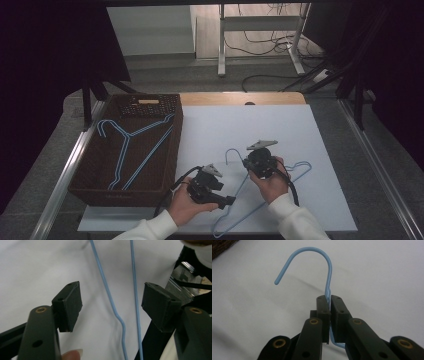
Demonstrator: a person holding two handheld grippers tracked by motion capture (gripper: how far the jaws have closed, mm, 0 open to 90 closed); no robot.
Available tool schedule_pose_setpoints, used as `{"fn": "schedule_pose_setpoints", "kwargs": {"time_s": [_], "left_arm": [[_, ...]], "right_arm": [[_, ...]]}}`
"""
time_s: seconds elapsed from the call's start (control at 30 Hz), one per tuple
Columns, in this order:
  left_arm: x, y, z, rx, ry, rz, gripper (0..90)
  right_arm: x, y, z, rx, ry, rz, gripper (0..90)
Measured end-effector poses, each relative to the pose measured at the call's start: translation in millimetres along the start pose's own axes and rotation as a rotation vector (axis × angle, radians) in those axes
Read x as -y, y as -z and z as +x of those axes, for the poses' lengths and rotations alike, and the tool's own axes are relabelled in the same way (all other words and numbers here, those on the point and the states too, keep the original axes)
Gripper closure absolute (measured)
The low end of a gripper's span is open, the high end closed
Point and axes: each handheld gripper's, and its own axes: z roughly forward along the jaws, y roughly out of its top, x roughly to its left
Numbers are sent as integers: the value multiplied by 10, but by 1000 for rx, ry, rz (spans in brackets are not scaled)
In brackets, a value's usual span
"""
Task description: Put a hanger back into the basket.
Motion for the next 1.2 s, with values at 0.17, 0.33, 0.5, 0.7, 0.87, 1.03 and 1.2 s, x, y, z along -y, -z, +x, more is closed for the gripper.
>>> {"fn": "schedule_pose_setpoints", "kwargs": {"time_s": [0.17,0.33,0.5,0.7,0.87,1.03,1.2], "left_arm": [[-21,-142,8,32,36,-8,425],[-5,-308,45,33,64,33,530],[5,-391,45,21,57,52,758],[4,-312,86,15,78,37,842],[-2,-114,149,27,110,-31,867],[11,72,204,36,122,-70,868],[9,253,163,54,117,-115,868]], "right_arm": [[0,16,-1,1,-4,-10,860],[1,42,-3,2,-4,-21,860],[0,70,-9,2,-6,-34,860],[5,140,-32,-9,-23,-60,853],[45,257,-130,-59,-55,-117,707],[114,406,-258,-141,-86,-175,491],[227,593,-368,-204,-80,-221,352]]}}
